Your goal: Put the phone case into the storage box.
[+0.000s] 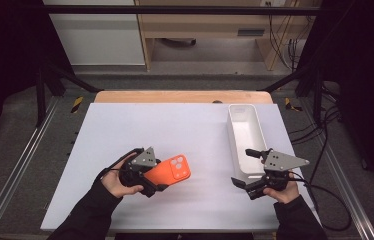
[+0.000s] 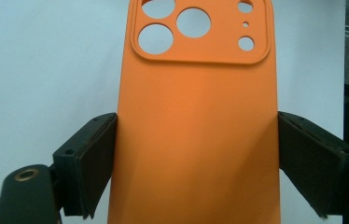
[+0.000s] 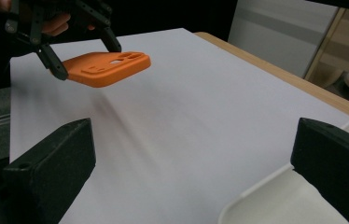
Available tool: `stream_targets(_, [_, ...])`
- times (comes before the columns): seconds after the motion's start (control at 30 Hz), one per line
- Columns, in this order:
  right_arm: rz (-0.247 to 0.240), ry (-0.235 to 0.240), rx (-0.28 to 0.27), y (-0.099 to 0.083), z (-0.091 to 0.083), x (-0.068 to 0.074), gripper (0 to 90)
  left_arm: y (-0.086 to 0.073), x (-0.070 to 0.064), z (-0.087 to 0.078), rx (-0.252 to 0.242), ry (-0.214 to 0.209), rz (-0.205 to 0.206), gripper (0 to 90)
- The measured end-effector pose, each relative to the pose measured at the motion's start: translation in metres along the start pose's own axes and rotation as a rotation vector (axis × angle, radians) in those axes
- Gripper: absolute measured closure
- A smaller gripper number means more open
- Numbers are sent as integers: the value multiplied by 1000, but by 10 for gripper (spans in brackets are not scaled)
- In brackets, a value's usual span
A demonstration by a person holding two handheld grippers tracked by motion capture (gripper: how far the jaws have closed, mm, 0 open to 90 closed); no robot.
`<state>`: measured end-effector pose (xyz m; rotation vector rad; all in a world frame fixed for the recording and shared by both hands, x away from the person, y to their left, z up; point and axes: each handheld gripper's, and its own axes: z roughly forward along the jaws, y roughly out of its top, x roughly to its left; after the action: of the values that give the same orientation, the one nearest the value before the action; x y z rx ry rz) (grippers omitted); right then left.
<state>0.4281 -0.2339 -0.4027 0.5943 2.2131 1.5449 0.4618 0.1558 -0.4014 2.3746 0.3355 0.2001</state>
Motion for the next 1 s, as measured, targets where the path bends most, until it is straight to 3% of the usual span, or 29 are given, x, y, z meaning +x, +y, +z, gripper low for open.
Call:
stream_targets(0.5, [-38,54,40,5,18,12,5,21,-7,5,-8,-29,63,153])
stream_targets(1.0, [-84,104,50,13,29,26,13,30,-13,8,-9,-42,98,154])
